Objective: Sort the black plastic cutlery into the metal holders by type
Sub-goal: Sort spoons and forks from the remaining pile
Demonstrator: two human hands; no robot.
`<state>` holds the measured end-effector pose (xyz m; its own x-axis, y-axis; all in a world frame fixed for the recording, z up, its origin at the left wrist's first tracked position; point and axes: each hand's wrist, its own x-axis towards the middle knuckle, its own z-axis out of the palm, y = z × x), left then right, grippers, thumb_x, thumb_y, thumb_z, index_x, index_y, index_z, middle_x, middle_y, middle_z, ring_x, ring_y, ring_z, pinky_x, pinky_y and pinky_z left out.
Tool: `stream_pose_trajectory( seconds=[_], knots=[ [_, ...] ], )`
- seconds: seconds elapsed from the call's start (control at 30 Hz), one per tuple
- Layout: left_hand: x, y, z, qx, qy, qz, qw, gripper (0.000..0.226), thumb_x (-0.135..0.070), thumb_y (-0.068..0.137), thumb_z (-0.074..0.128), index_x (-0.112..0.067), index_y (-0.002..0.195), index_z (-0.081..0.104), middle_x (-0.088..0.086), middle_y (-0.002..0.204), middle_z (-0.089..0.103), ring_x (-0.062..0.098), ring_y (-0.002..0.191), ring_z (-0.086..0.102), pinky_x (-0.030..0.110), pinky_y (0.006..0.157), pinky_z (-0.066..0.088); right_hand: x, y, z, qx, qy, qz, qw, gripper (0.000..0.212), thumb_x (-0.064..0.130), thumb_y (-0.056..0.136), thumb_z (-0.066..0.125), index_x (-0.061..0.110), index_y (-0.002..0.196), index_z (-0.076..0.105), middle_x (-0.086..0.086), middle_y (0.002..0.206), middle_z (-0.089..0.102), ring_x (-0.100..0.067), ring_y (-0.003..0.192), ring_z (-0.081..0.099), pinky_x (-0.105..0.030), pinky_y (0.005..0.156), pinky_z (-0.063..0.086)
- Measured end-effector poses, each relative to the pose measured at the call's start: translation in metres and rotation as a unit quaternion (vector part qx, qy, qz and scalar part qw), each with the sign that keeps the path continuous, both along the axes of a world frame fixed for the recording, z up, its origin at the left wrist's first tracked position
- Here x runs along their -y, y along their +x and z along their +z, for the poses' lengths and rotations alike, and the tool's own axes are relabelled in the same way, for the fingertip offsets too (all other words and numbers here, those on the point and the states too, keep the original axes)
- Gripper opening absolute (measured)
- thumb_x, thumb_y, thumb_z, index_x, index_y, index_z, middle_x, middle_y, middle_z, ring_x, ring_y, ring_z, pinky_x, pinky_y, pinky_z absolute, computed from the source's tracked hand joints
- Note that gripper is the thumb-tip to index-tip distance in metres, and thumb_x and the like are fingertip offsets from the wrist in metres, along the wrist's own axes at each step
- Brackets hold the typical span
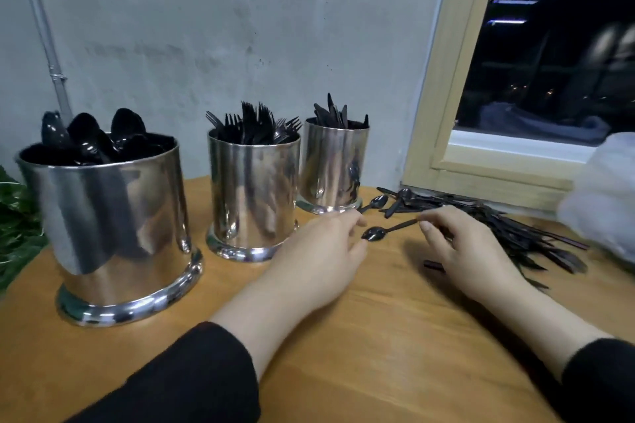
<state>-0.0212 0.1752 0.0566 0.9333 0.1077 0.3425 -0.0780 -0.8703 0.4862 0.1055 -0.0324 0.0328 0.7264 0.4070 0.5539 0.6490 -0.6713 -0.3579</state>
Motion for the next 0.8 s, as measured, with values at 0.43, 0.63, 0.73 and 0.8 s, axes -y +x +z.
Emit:
stream_pose_trajectory(
  seconds=[0.43,0.63,0.73,0.8],
  knots=[
    [0.026,0.131,-0.047,-0.034,0.194,-0.018,0.980,0.026,-0.023,0.100,0.052,-0.016,0.119,0.067,0.005,0.109,0.060,0.027,0.108,0.057,0.042,0.094,0.048,0.007,0.027,-0.024,-0.022,-0.084,0.039,0.995,0.039,0.027,0.100,0.057,0.021,0.138,0.056,0.004,0.134,0.059,-0.019,0.126,0.053,-0.043,0.104,0.044],
    [0.033,0.127,-0.043,0.027,0.118,-0.057,0.991,0.030,-0.028,0.102,0.052,-0.018,0.124,0.069,0.003,0.112,0.064,0.025,0.109,0.058,0.042,0.092,0.049,0.007,0.033,-0.031,-0.025,-0.116,0.040,0.992,0.044,0.030,0.100,0.054,0.030,0.144,0.048,0.010,0.141,0.055,-0.017,0.129,0.049,-0.043,0.106,0.040],
    [0.040,0.118,-0.038,0.071,0.044,-0.084,0.993,0.026,-0.024,0.101,0.057,-0.021,0.120,0.073,-0.002,0.111,0.068,0.017,0.108,0.060,0.037,0.096,0.046,0.006,0.031,-0.029,-0.001,-0.135,0.011,0.991,0.035,0.033,0.102,0.048,0.037,0.137,0.051,0.015,0.124,0.058,-0.015,0.117,0.048,-0.040,0.095,0.036],
    [0.044,0.111,-0.034,0.083,0.000,-0.098,0.992,0.024,-0.023,0.101,0.059,-0.022,0.119,0.074,-0.005,0.110,0.070,0.012,0.107,0.061,0.030,0.097,0.044,0.007,0.028,-0.025,0.037,-0.115,-0.009,0.993,0.025,0.035,0.102,0.046,0.034,0.122,0.061,0.013,0.107,0.060,-0.018,0.105,0.050,-0.039,0.083,0.034]
  ],
)
